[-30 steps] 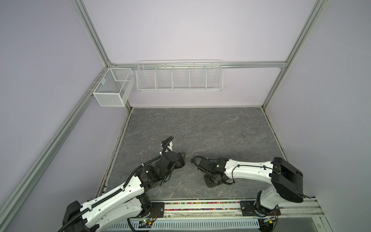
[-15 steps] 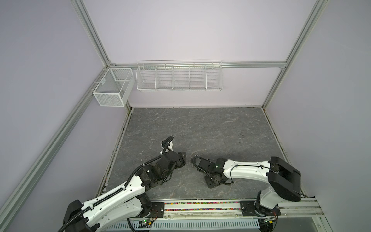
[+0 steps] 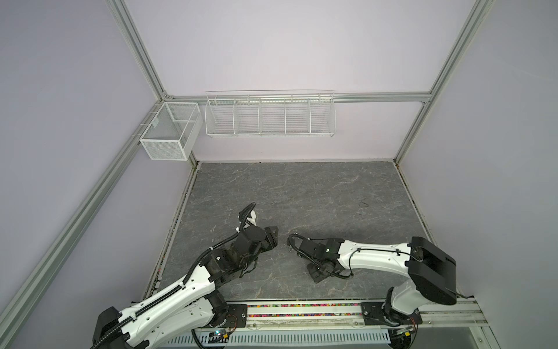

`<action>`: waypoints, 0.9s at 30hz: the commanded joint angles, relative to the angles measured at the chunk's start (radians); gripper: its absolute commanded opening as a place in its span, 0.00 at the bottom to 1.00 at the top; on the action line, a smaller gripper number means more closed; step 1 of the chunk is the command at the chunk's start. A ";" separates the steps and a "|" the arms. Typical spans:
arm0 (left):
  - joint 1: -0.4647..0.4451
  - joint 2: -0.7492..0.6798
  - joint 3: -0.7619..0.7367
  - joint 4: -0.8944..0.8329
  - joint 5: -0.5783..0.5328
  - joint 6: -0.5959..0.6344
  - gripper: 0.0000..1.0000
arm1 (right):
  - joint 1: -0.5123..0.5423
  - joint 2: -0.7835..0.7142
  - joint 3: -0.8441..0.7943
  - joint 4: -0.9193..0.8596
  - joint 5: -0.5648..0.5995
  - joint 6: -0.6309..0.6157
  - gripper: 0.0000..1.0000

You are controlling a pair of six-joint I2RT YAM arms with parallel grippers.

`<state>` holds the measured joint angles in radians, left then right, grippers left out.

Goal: Unlock with the key

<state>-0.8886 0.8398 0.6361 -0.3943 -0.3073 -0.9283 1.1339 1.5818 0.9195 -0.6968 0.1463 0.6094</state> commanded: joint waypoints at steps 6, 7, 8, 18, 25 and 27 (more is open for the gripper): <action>0.119 -0.075 0.011 -0.042 0.214 -0.015 0.66 | 0.002 -0.122 0.017 0.037 0.033 -0.226 0.06; 0.140 -0.080 0.013 -0.042 0.254 -0.009 0.66 | 0.001 -0.134 0.028 0.041 0.022 -0.263 0.06; 0.160 -0.080 0.016 -0.045 0.290 -0.004 0.66 | 0.002 -0.145 0.038 0.045 0.015 -0.294 0.06; 0.321 -0.022 0.128 -0.061 0.600 0.064 0.66 | 0.001 -0.264 0.152 0.118 -0.063 -0.724 0.06; 0.320 0.086 0.216 -0.018 0.773 0.101 0.63 | 0.003 -0.290 0.210 0.155 -0.148 -0.993 0.06; 0.320 0.104 0.220 0.002 0.808 0.103 0.62 | 0.004 -0.290 0.222 0.149 -0.147 -1.037 0.06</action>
<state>-0.5732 0.9276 0.8295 -0.4171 0.4023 -0.8509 1.1339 1.3033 1.1221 -0.5617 0.0387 -0.2676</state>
